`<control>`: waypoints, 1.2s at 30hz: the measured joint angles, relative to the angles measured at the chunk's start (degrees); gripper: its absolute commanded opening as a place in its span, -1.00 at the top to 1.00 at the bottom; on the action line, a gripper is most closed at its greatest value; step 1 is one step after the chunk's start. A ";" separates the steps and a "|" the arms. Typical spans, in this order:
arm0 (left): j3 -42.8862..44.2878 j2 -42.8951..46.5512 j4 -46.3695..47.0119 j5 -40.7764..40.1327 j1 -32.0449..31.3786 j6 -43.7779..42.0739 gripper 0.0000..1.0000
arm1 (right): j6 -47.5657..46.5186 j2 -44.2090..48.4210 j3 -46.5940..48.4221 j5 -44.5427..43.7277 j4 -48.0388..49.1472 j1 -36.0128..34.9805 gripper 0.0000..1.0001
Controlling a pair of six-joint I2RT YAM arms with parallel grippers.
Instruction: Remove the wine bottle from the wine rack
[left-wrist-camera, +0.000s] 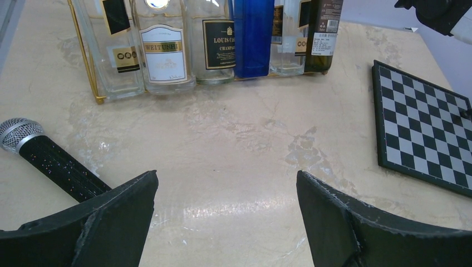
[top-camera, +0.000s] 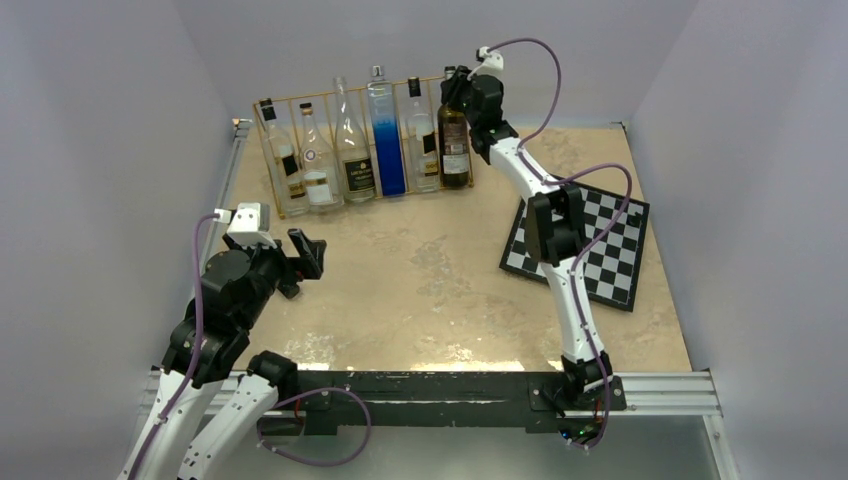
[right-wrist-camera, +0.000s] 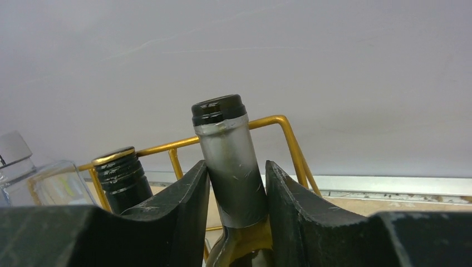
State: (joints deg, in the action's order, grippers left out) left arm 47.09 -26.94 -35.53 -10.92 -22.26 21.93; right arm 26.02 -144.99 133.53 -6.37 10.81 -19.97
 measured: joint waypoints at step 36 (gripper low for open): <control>-0.02 0.00 0.02 0.02 0.00 -0.11 -0.95 | -21.88 50.34 -55.30 12.57 15.87 -2.82 1.00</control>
State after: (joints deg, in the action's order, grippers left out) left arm 47.07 -26.94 -35.51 -10.90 -22.26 21.82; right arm 4.14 -94.65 78.24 6.20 26.68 -22.79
